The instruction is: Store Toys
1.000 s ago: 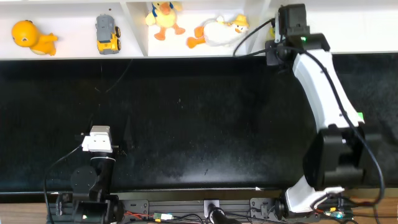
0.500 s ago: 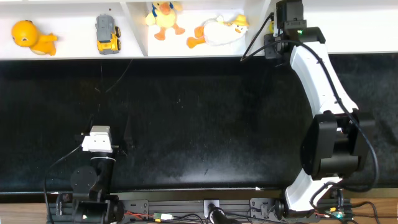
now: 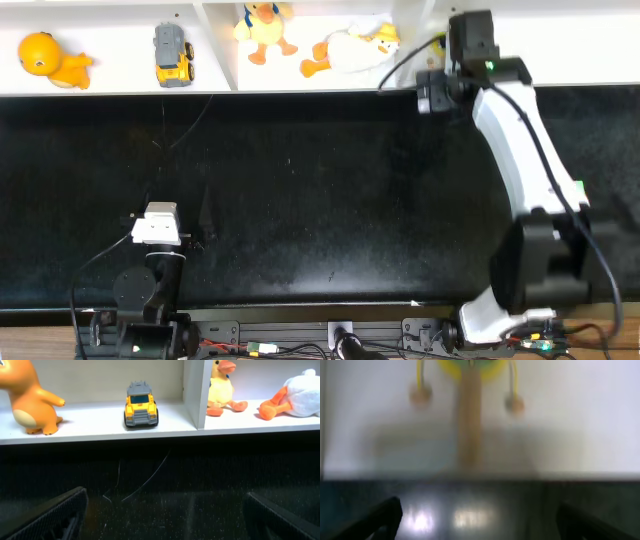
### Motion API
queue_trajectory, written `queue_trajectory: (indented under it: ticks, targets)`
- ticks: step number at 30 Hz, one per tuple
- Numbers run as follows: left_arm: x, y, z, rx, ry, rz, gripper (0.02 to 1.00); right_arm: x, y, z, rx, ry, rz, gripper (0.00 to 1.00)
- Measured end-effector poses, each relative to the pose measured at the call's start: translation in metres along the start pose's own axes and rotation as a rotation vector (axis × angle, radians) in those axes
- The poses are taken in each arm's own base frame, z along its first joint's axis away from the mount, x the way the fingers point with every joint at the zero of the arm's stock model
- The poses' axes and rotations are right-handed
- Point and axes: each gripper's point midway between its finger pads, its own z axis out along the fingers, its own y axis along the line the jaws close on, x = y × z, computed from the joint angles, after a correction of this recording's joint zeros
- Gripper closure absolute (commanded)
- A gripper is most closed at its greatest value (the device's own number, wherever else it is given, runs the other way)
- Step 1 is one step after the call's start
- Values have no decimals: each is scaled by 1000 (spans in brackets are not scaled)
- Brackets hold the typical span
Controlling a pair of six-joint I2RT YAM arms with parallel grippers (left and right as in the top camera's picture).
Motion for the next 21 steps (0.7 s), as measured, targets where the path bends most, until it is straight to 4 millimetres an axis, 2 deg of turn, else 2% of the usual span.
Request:
queue_trajectory:
  ticks: [4,8,9,11,14,21]
  targets:
    - [0,0,0,0,0,0,20,39,-9,-26,32,7,-2,5]
    - [0,0,0,0,0,0,20,81,-26,-63,79,58,-6,5]
    - [0,0,0,0,0,0,20,86,-31,-72,89,58,1,3]
    - [0,0,0,0,0,0,20,90,-39,-87,107,37,13,3]
    - [0,0,0,0,0,0,20,90,-43,-98,120,9,23,5]
    - [0,0,0,0,0,0,23,90,-42,-96,115,13,22,5]
